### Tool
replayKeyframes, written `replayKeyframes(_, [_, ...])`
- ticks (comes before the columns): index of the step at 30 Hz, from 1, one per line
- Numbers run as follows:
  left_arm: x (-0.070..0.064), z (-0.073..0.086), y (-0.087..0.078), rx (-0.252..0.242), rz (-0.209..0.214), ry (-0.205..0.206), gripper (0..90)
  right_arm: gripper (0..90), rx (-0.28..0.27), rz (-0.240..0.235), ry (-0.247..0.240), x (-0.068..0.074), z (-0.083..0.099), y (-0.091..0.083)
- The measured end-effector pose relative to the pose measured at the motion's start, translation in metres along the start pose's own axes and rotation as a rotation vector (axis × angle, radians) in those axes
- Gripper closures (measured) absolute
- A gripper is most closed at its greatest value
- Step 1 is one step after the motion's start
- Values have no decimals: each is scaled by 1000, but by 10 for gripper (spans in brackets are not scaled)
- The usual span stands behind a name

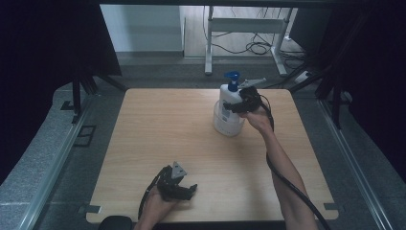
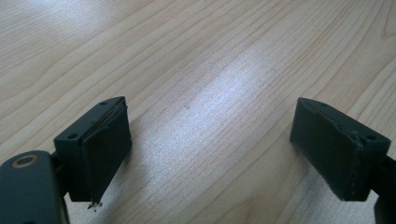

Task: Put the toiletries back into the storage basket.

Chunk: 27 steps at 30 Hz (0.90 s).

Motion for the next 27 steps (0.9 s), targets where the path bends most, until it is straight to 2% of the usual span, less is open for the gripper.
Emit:
replayKeyframes(14, [0,0,0,0,0,0,117,353,4,1,24,-1,0,0])
replayKeyframes(19, [0,0,0,0,0,2,117,284,-25,-6,36,2,-3,-1])
replayKeyframes(27, [0,0,0,-1,0,1,117,163,-39,23,2,5,-7,-5])
Point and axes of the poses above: each handheld gripper's, and its own axes: y roughly forward along the jaws, z roughly out of its underside, x roughly to its left, the point moved 3 cm from there along y, roughly forward along the jaws, and after that the axes turned 2 degrees about z, right-handed, at the moved point
